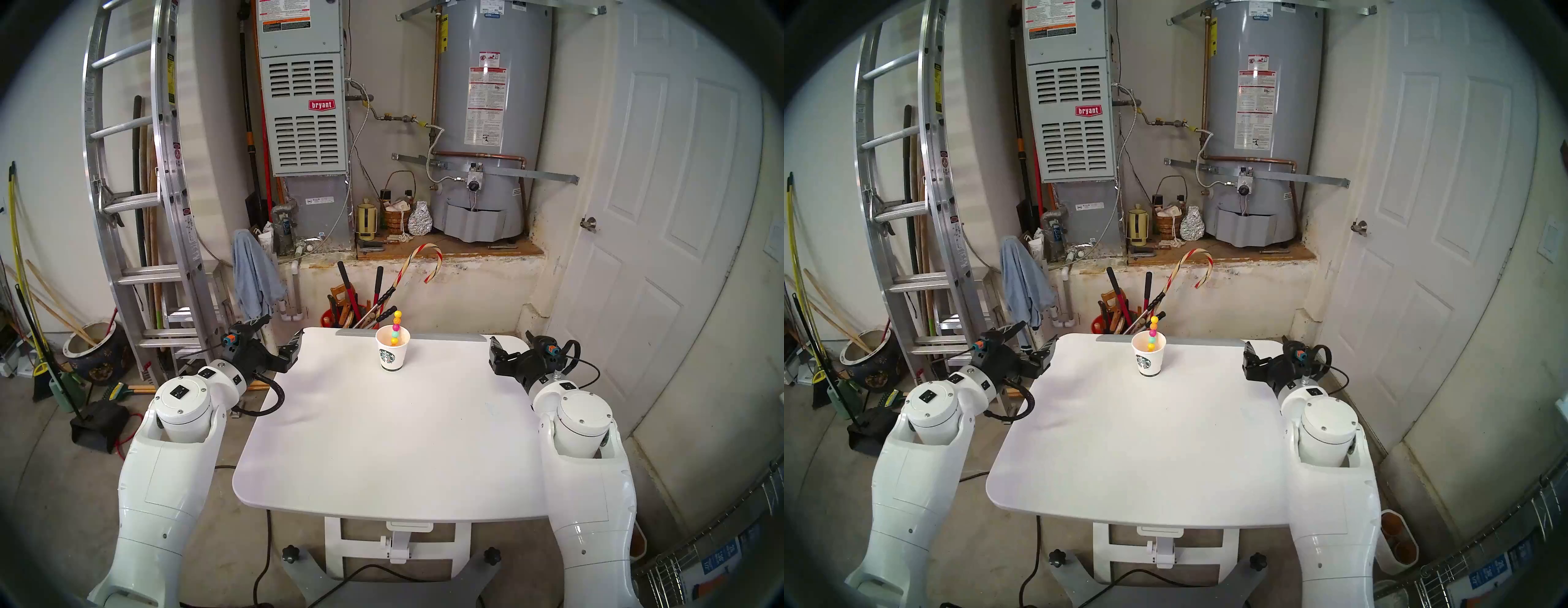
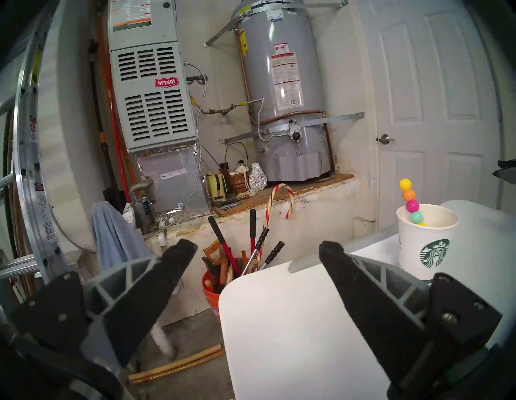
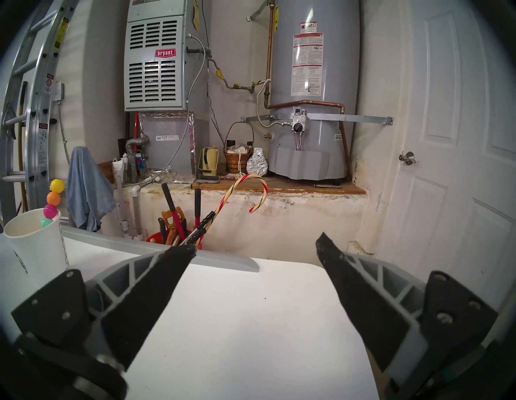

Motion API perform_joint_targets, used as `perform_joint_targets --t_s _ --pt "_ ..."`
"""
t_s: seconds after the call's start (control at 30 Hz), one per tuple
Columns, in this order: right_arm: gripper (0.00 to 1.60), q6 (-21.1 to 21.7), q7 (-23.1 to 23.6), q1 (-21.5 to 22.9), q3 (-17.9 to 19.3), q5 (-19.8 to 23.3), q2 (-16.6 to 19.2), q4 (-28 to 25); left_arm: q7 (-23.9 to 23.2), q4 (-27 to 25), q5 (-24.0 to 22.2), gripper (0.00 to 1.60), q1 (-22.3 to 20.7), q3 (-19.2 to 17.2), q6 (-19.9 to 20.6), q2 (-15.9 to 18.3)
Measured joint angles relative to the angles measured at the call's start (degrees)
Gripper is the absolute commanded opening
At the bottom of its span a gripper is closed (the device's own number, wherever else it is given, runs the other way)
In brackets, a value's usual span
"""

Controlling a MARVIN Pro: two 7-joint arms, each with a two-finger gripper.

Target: Switch the marker to another color

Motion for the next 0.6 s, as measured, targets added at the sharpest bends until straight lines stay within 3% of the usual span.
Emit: perform_joint_targets --t_s 0.23,0.6 --pt "1.60 -0.1 0.3 0.0 0.0 0.1 0.0 0.1 -3.3 -0.8 -1.6 1.60 -0.9 1.5 1.1 0.1" --pt "1.60 -0.1 0.5 -0.1 0.0 0.2 0.0 0.1 -5.5 -0.8 -2.8 1.60 -6.5 7.0 9.2 -1.1"
